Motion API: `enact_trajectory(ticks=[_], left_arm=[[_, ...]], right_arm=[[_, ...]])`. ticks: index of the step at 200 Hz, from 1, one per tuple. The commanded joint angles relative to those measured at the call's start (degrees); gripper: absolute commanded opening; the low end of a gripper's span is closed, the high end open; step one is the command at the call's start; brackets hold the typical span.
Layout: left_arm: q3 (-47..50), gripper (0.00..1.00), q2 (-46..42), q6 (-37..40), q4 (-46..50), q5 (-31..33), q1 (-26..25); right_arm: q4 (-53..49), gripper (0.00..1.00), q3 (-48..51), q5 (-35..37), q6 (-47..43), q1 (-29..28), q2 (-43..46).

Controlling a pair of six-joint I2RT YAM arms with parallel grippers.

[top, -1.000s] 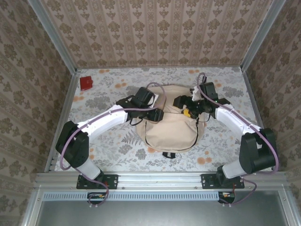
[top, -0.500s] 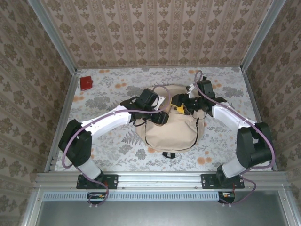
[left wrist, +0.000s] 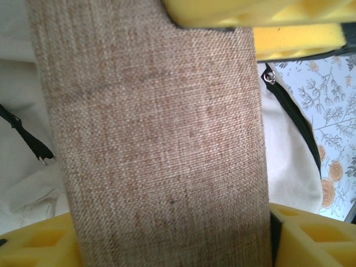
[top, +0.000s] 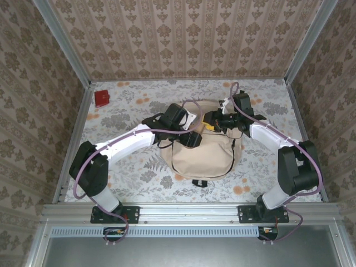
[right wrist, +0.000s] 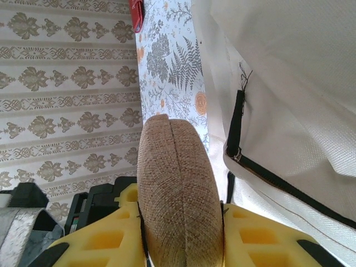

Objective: Pack the student bag

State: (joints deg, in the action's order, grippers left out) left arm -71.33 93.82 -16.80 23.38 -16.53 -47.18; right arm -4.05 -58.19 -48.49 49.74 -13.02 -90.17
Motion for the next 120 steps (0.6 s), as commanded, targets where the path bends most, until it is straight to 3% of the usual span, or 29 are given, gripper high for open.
enact_trajectory(ticks=[1,28,65,85,120], left_arm=[[-2.41,0.78,-1.07,0.31,-0.63,-0.53,0.14],[-1.69,0.90,-3.27,-1.02,-0.13,1.21,1.28],[-2.11,0.94,-4.49,-5.17,1.10,6.54,2.52],[-4.29,0.88,-2.19,-10.79,2.48,9.96,2.96],[-9.71,0.69,4.83,-21.49,4.83,12.48,2.93]], right_arm=[[-1.64,0.27,-0.53,1.51,-0.27,0.43,1.00],[-6.09,0.26,-0.04,6.04,-3.02,3.27,3.88],[-13.45,0.26,2.31,13.88,-7.60,8.79,10.06],[-16.23,0.26,4.35,17.23,-8.98,12.21,14.69],[-18.95,0.25,7.18,20.59,-10.09,16.08,20.41]])
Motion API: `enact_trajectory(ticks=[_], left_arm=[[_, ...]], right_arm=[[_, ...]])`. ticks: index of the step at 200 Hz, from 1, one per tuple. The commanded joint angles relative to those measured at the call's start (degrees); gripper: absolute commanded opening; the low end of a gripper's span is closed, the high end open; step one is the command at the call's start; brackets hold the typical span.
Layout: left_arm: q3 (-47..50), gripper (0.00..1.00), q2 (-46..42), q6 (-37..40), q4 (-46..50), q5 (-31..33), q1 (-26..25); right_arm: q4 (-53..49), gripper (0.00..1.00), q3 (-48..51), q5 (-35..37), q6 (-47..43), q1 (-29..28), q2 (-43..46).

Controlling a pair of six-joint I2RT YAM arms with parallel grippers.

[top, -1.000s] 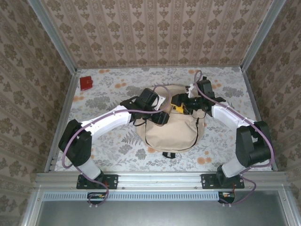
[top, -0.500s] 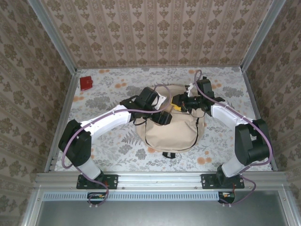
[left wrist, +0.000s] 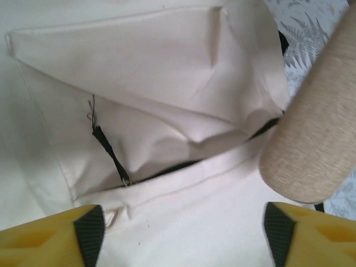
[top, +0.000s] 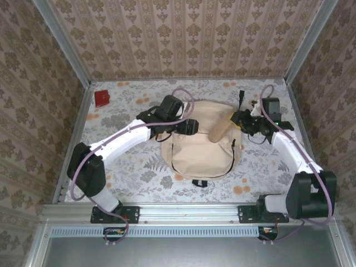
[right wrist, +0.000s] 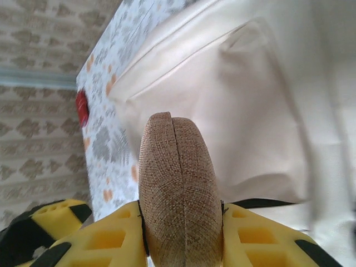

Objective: Pack the student bag

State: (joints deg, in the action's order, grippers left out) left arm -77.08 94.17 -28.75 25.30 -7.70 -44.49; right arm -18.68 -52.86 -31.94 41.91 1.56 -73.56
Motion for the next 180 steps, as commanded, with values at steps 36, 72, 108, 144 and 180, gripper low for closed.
enact_trajectory(ticks=[36,72,108,144,180], left_arm=[[-8.55,0.55,10.57,-18.23,2.65,3.21,0.37],[-12.04,0.46,16.45,-22.87,-0.20,0.29,0.37],[-15.28,0.45,21.23,-26.04,0.15,-0.62,1.02],[-15.97,0.45,23.29,-29.67,-1.39,-3.37,2.56],[-16.39,0.33,23.99,-30.29,-2.27,-5.08,3.01]], right_arm=[[-5.51,0.25,3.84,5.14,-2.71,2.13,7.13],[-5.23,0.25,5.15,4.47,-2.19,2.13,8.16],[-5.18,0.25,5.58,3.61,-2.00,2.13,8.61],[-4.37,0.25,6.62,3.42,-0.88,2.13,9.46],[-4.18,0.24,7.10,3.82,-0.43,2.13,9.76]])
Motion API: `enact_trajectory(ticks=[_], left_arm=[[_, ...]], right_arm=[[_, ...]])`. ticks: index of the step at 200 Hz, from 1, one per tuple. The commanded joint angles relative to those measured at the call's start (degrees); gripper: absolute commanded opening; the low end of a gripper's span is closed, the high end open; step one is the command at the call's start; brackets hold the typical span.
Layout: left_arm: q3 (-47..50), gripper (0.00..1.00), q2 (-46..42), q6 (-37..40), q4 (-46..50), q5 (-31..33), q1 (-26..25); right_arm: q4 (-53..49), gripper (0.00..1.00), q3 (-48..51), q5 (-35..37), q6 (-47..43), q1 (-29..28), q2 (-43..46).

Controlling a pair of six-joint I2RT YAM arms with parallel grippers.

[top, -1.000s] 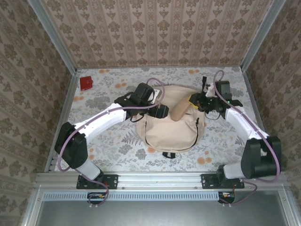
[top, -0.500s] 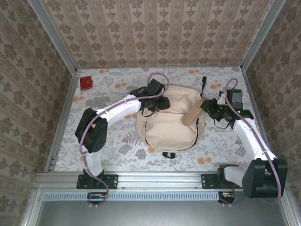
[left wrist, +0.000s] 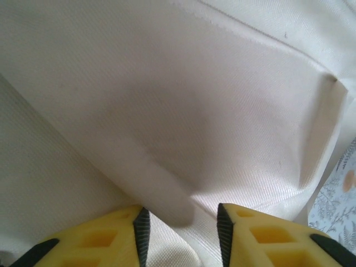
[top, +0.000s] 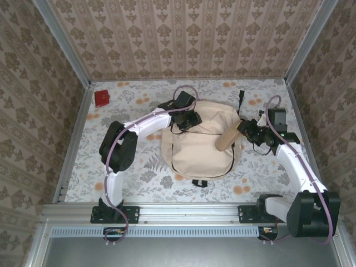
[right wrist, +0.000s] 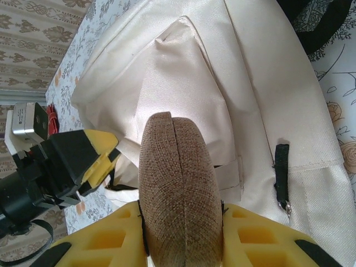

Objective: Pack the student bag

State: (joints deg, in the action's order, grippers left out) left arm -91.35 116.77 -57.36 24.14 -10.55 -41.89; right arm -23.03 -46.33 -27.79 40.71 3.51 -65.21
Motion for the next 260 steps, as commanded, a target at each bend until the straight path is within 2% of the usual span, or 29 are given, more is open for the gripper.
enact_trajectory(ticks=[1,20,68,104,135,212,260], left_arm=[[-2.14,0.32,1.42,-1.64,-1.11,-2.31,0.45],[-2.96,0.29,2.12,-1.46,-1.05,-3.37,0.49],[-3.18,0.28,2.94,-2.31,-2.01,-5.74,0.32],[-1.18,0.18,0.44,-2.60,-3.44,-4.35,-0.74],[0.98,0.00,-2.25,-2.77,-5.46,-3.49,-0.92],[4.63,0.00,-13.00,-0.43,-6.99,0.78,-0.32],[7.16,0.00,-16.02,-0.71,-7.05,2.71,1.79]], right_arm=[[0.13,0.24,0.60,-0.38,0.78,0.18,1.45],[0.13,0.24,0.49,-0.16,0.94,0.18,1.56],[-0.51,0.24,0.18,0.26,0.86,0.21,2.24],[-0.79,0.24,0.10,0.45,0.95,0.18,2.87],[-0.57,0.23,0.25,0.68,1.47,0.19,3.88],[11.49,0.21,6.66,-1.70,11.14,-0.32,9.28],[16.74,0.20,7.35,-2.70,13.65,-6.52,5.52]])
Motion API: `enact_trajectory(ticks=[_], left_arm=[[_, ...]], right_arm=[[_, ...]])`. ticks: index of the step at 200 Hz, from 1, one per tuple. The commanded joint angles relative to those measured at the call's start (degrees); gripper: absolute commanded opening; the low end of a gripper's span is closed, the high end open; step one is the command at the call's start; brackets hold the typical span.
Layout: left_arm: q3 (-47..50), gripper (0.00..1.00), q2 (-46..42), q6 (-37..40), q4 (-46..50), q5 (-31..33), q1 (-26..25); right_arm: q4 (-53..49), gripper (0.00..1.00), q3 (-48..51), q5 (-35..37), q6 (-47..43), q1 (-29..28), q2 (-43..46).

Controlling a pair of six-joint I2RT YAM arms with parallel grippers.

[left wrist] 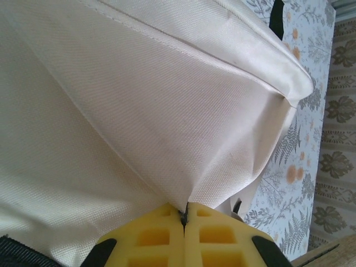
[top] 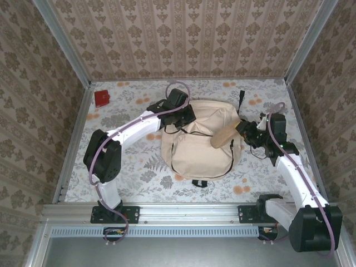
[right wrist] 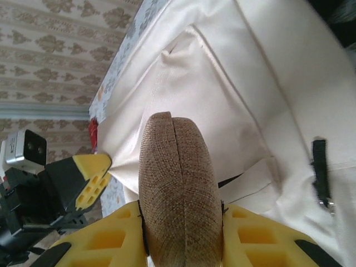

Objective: Pack the student bag

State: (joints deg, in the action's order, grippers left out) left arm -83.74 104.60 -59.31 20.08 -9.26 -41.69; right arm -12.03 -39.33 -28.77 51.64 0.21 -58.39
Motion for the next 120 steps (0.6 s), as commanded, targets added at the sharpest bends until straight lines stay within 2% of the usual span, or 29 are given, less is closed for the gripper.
enact_trajectory(ticks=[1,37,87,120], left_arm=[[-0.54,0.00,-3.77,1.27,-3.01,1.38,1.65],[-2.10,0.00,-0.97,1.02,-2.26,-0.59,2.59],[-7.39,0.00,4.32,3.51,-0.08,-4.33,3.63],[-8.46,0.00,5.53,3.90,0.29,-4.98,4.12]], right_arm=[[5.81,0.20,0.37,-1.68,2.79,-3.39,-1.34],[10.55,0.19,1.25,1.66,4.57,-6.84,-3.06],[15.18,0.17,0.39,0.62,6.89,-12.31,-8.96],[16.19,0.17,0.84,2.28,7.15,-12.73,-9.64]])
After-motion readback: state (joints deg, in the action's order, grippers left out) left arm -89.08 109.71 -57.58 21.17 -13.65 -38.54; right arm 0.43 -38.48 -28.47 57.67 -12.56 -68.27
